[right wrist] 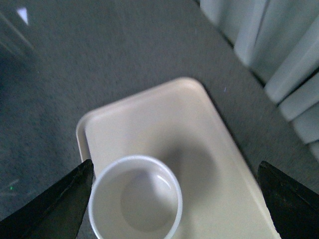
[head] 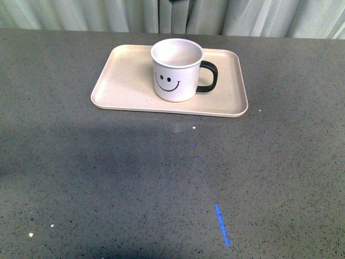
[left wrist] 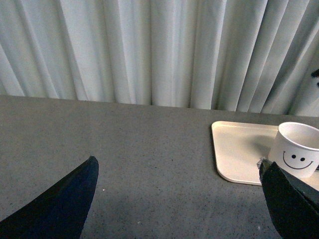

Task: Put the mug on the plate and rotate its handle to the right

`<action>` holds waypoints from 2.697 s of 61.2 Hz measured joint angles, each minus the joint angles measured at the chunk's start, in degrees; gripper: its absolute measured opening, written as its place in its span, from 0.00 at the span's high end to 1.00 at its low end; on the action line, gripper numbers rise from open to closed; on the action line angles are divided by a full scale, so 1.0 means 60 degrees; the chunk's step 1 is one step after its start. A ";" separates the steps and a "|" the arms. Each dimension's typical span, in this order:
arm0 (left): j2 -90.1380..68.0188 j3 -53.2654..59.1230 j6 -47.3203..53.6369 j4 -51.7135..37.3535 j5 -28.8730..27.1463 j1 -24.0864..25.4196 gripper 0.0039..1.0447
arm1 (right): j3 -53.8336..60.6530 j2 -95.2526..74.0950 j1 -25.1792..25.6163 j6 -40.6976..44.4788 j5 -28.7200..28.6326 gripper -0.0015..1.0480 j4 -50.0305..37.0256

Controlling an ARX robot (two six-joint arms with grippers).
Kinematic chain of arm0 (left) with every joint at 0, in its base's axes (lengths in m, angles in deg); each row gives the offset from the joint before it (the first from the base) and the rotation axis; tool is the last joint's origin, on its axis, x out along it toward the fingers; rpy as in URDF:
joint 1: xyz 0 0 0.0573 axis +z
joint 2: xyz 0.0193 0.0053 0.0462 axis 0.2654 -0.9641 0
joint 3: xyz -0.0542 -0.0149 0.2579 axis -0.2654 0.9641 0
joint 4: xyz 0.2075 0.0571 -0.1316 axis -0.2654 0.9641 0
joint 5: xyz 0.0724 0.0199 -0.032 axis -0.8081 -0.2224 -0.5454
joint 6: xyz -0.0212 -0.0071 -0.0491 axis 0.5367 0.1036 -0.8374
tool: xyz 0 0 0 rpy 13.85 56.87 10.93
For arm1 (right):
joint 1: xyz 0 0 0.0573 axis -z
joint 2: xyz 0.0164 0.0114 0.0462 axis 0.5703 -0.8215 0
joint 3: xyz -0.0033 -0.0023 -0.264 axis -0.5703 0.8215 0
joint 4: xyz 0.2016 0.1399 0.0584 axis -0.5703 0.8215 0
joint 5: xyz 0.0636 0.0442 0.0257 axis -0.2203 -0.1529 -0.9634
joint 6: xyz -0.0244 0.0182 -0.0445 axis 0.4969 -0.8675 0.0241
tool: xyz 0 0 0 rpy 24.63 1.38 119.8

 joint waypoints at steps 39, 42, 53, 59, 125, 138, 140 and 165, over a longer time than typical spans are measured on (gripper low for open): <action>0.0000 0.0000 0.0000 0.0000 0.0004 0.0000 0.09 | 1.2531 0.6328 0.0211 -0.5752 0.7297 0.69 -1.4673; 0.0000 0.0000 0.0000 0.0000 0.0004 0.0000 0.09 | 1.3347 0.6761 0.0291 -0.5872 0.7264 0.77 -1.5027; 0.0000 0.0000 0.0000 0.0000 0.0000 0.0000 0.09 | 1.5803 0.7828 0.0401 -0.6007 0.7034 0.98 -1.5770; 0.0000 0.0000 0.0000 0.0000 0.0000 0.0000 0.09 | 1.6764 0.8575 0.0470 -0.6011 0.6965 0.98 -1.6039; 0.0000 0.0000 0.0000 0.0000 0.0000 0.0000 0.09 | 2.1369 1.6506 0.1045 -0.6018 0.6448 0.98 -1.2801; 0.0000 0.0000 0.0000 0.0000 0.0000 0.0000 0.09 | 2.1376 1.7766 0.1045 -0.6018 0.6448 0.98 -1.1639; 0.0000 0.0000 0.0000 0.0000 0.0000 0.0000 0.09 | 2.1376 1.7934 0.1045 -0.6014 0.6451 0.98 -1.1486; 0.0000 0.0000 0.0000 0.0000 0.0000 0.0000 0.09 | 2.1376 2.0036 0.1045 -0.6018 0.6451 0.98 -0.9457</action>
